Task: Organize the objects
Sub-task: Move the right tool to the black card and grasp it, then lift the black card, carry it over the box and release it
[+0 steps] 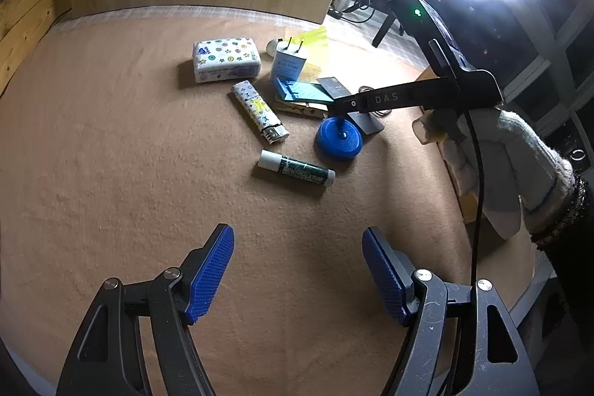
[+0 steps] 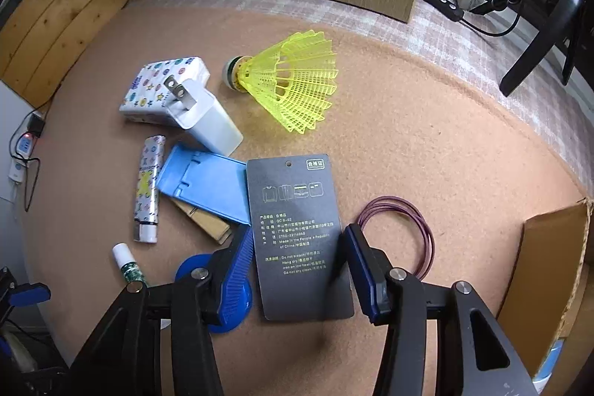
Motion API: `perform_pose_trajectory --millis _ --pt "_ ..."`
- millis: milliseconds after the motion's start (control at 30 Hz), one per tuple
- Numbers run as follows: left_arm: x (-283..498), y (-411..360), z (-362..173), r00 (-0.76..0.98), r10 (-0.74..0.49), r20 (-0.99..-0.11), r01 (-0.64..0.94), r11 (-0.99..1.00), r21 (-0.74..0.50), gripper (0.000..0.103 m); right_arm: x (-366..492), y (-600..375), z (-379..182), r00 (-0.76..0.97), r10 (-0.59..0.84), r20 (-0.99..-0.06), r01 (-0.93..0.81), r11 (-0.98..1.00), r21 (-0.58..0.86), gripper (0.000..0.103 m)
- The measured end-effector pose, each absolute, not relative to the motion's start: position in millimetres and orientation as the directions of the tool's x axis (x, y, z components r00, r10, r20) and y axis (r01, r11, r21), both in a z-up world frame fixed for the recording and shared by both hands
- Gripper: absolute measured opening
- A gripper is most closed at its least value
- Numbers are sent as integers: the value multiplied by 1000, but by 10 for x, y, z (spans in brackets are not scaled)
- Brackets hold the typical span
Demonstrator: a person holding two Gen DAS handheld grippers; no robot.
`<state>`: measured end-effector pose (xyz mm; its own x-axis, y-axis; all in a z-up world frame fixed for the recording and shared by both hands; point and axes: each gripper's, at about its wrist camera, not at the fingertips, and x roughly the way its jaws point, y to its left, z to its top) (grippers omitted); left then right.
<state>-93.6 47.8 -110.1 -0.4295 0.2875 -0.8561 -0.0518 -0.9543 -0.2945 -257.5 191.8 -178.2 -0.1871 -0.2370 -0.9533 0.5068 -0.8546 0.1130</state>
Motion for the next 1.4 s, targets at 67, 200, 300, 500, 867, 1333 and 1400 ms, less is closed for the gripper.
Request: perform_pose_trajectory --millis 67,200,300,500,867,1333,1400 --pt "-931 477 -1095 -432 290 -854 -54 -953 -297 75 -2506 1884 -1789 -178 -224 -958 517 -850 103 46" --pt "-924 465 -1101 -433 293 -852 -52 -952 -301 75 -2390 1860 -1761 -150 -217 -965 564 -820 97 46" --pt "-943 454 -1126 -429 293 -854 -44 -952 -304 74 -2375 1877 -1749 -154 -213 -965 568 -818 90 45" --pt "-969 484 -1105 -429 299 -853 -55 -951 -305 74 -2346 1968 -1679 -158 -264 -951 538 -831 142 44" --pt "-1012 507 -1118 -425 296 -855 -53 -952 -302 74 -2170 2215 -1353 -229 -329 -916 498 -848 180 3" --pt "-1097 712 -1133 -416 311 -855 -94 -949 -299 74 -2104 2306 -1610 -134 -283 -950 508 -843 179 47" --pt "-1087 689 -1139 -416 310 -855 -88 -950 -301 74 -2141 2321 -1648 -142 -255 -956 503 -851 152 47"
